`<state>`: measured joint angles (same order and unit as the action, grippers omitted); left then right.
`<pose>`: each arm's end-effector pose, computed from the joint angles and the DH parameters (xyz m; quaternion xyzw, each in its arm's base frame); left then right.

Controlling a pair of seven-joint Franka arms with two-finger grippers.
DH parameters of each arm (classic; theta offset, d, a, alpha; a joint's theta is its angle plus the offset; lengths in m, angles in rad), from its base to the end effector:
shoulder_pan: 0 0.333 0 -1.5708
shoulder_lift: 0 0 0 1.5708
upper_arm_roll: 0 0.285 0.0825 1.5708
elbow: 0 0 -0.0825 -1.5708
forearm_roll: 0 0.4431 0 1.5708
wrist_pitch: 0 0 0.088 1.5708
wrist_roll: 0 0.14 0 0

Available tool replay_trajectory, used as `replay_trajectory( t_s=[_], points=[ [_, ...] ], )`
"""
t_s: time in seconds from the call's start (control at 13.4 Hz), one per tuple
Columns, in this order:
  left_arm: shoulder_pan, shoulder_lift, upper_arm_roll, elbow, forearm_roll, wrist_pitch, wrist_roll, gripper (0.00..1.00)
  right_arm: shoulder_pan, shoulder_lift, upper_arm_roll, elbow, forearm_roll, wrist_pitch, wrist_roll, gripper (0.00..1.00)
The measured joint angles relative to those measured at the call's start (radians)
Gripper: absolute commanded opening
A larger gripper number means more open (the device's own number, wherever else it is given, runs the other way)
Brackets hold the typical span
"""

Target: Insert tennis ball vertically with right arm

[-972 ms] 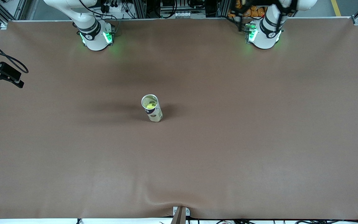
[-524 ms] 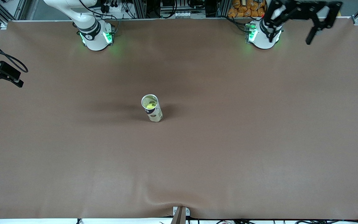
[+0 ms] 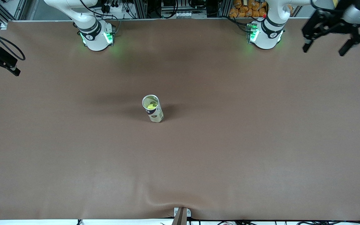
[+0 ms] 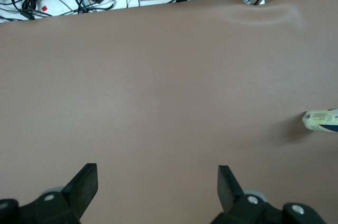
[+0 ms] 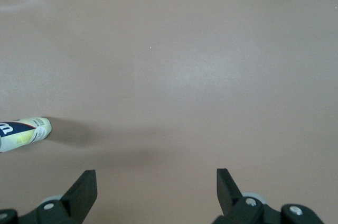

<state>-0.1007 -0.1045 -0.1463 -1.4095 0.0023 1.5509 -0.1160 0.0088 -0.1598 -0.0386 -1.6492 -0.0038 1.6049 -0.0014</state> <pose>0.5593 -0.1461 0.7060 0.9903 -0.0653 0.1217 0.0134 0.5743 -0.0191 0.6167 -0.9982 0.0142 -0.0577 0.0003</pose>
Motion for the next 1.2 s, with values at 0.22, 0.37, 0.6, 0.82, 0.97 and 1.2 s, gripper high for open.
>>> replay_trajectory(
  t_s=[0.22, 0.37, 0.6, 0.82, 0.97, 1.2],
  points=[
    [0.082, 0.001, 0.001, -0.042, -0.019, -0.002, 0.062, 1.0, 0.0, -0.033, 0.0, -0.036, 0.0, 0.0, 0.0, 1.0],
    [0.111, 0.002, 0.0, -0.066, -0.019, -0.002, 0.065, 1.0, 0.0, -0.047, 0.001, -0.053, 0.0, 0.001, 0.0, 1.0],
    [0.146, 0.006, 0.0, -0.095, -0.02, -0.007, 0.092, 1.0, 0.0, -0.056, 0.001, -0.064, 0.0, 0.002, 0.0, 1.0],
    [0.176, 0.019, 0.001, -0.119, -0.02, -0.012, 0.099, 1.0, 0.0, -0.056, 0.0, -0.071, 0.0, 0.016, 0.0, 1.0],
    [0.184, 0.038, 0.001, -0.123, -0.02, -0.037, 0.099, 1.0, 0.0, -0.056, 0.001, -0.073, 0.0, 0.023, 0.0, 1.0],
    [0.195, 0.067, 0.001, -0.125, -0.02, -0.055, 0.099, 1.0, 0.0, -0.056, 0.001, -0.073, 0.0, 0.024, 0.0, 1.0]
  ],
)
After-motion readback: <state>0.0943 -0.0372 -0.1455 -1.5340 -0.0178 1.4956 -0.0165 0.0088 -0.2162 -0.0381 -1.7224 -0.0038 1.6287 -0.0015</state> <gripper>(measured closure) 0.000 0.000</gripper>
